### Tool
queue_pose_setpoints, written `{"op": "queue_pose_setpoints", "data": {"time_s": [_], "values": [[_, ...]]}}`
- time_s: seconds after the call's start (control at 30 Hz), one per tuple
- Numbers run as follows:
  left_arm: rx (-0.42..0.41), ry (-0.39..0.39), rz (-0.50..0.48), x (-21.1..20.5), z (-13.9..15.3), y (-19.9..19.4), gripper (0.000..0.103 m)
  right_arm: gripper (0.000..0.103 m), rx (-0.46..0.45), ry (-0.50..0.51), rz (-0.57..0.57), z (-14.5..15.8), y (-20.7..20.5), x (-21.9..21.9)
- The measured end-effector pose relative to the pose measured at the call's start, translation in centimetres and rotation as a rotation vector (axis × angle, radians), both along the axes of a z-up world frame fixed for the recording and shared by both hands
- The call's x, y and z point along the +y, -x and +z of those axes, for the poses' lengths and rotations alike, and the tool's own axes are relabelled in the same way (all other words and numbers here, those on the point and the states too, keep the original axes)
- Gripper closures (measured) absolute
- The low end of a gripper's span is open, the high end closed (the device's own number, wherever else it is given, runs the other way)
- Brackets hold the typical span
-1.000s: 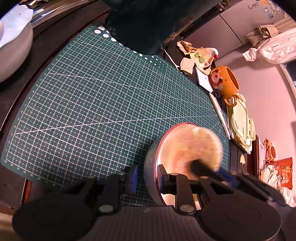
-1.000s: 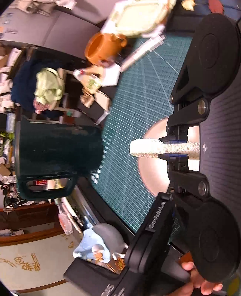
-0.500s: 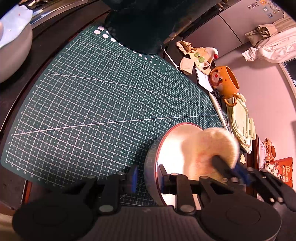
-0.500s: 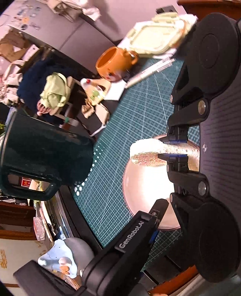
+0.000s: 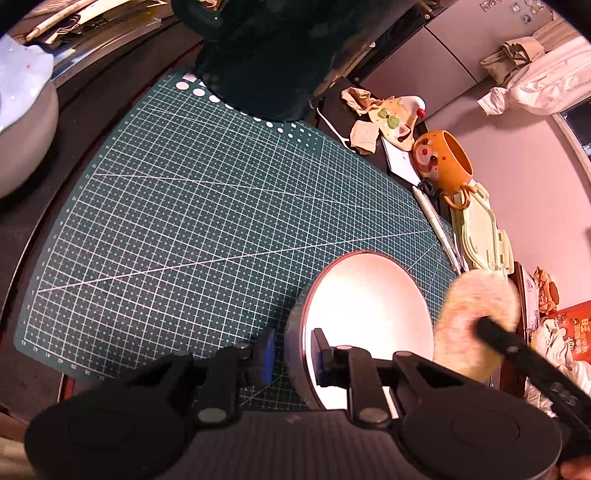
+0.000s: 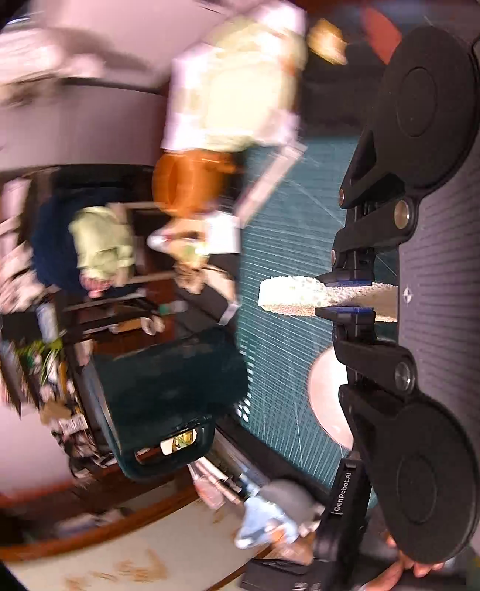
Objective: Clean bowl
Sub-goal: 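Hold the bowl with the left gripper while the right gripper scrubs the inner wall, then pull the sponge away from the bowl with the right gripper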
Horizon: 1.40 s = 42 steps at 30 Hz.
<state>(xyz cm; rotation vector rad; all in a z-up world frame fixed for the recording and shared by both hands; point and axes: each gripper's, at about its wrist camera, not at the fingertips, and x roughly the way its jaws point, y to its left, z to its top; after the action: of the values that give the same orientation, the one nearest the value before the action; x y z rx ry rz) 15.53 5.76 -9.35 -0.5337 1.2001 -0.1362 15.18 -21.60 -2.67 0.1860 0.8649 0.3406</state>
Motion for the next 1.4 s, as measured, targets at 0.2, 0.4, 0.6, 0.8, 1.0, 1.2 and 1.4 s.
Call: {"op": "queue_pose_setpoints", "data": {"time_s": [0.2, 0.4, 0.6, 0.8, 1.0, 1.2, 1.4], "values": [[-0.004, 0.006, -0.001, 0.2, 0.0, -0.1, 0.084, 0.094, 0.032, -0.068, -0.046, -1.9, -0.4, -0.2], [0.002, 0.026, -0.004, 0.2, -0.2, -0.3, 0.084, 0.094, 0.038, -0.159, -0.102, -2.8, -0.1, -1.1], [-0.006, 0.039, 0.019, 0.9, 0.1, 0.0, 0.084, 0.094, -0.003, -0.112, -0.116, -2.1, 1.0, -1.2], [-0.012, 0.036, 0.01, 0.5, 0.3, 0.2, 0.084, 0.094, -0.015, -0.159, -0.199, -2.5, 2.8, -3.0], [-0.013, 0.033, 0.013, 0.5, 0.3, 0.1, 0.084, 0.094, -0.042, -0.07, -0.163, -2.8, 2.7, -1.5], [-0.007, 0.023, 0.014, 0.4, 0.1, -0.1, 0.084, 0.094, 0.051, -0.109, -0.156, -3.6, 1.4, -2.0], [-0.001, 0.01, 0.011, 0.3, 0.0, -0.1, 0.083, 0.094, -0.042, -0.07, -0.142, -2.3, 2.1, -0.9]]}}
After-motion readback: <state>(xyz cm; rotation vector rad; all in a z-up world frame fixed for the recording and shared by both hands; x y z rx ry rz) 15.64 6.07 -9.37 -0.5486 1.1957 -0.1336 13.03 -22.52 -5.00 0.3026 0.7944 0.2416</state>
